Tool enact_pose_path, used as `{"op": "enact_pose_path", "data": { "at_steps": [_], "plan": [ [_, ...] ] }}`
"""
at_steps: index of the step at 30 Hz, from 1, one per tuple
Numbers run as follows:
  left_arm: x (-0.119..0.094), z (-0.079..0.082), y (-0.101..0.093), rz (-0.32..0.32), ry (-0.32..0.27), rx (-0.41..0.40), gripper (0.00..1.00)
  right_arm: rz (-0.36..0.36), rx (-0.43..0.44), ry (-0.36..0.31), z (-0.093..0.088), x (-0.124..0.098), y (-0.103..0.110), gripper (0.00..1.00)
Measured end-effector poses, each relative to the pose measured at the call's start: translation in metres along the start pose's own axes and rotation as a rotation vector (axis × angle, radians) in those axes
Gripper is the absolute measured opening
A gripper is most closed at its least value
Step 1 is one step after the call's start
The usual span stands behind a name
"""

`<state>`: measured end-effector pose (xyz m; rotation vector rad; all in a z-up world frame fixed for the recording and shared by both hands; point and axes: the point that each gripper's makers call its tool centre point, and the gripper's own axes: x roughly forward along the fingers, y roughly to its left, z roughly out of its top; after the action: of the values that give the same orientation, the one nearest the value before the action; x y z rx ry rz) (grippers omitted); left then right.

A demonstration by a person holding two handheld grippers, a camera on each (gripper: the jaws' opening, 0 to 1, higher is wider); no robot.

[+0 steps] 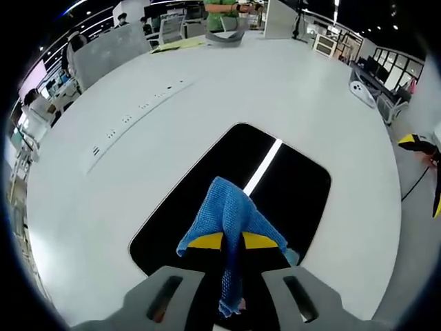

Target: Wipe the mirror surface with the cleaning cloth until all visible marks leave the cleaned area.

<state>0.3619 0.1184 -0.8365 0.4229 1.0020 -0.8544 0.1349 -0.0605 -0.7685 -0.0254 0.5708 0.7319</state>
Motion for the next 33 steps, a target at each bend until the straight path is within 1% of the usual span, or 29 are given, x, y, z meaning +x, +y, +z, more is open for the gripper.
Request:
{"op": "enact_pose_path", "data": {
  "at_steps": [8, 16, 33],
  "plan": [
    [0.005, 0.008, -0.007, -0.008, -0.003, 0.001, 0.06, -0.003, 0.002, 0.000, -0.001, -0.001, -0.001, 1.00],
    [0.007, 0.010, -0.008, -0.010, 0.000, -0.007, 0.06, 0.003, 0.000, -0.003, 0.002, 0.002, -0.001, 1.00],
    [0.011, 0.015, -0.012, -0.013, 0.005, -0.027, 0.06, 0.007, 0.002, 0.002, -0.001, 0.002, -0.001, 1.00]
  ]
}}
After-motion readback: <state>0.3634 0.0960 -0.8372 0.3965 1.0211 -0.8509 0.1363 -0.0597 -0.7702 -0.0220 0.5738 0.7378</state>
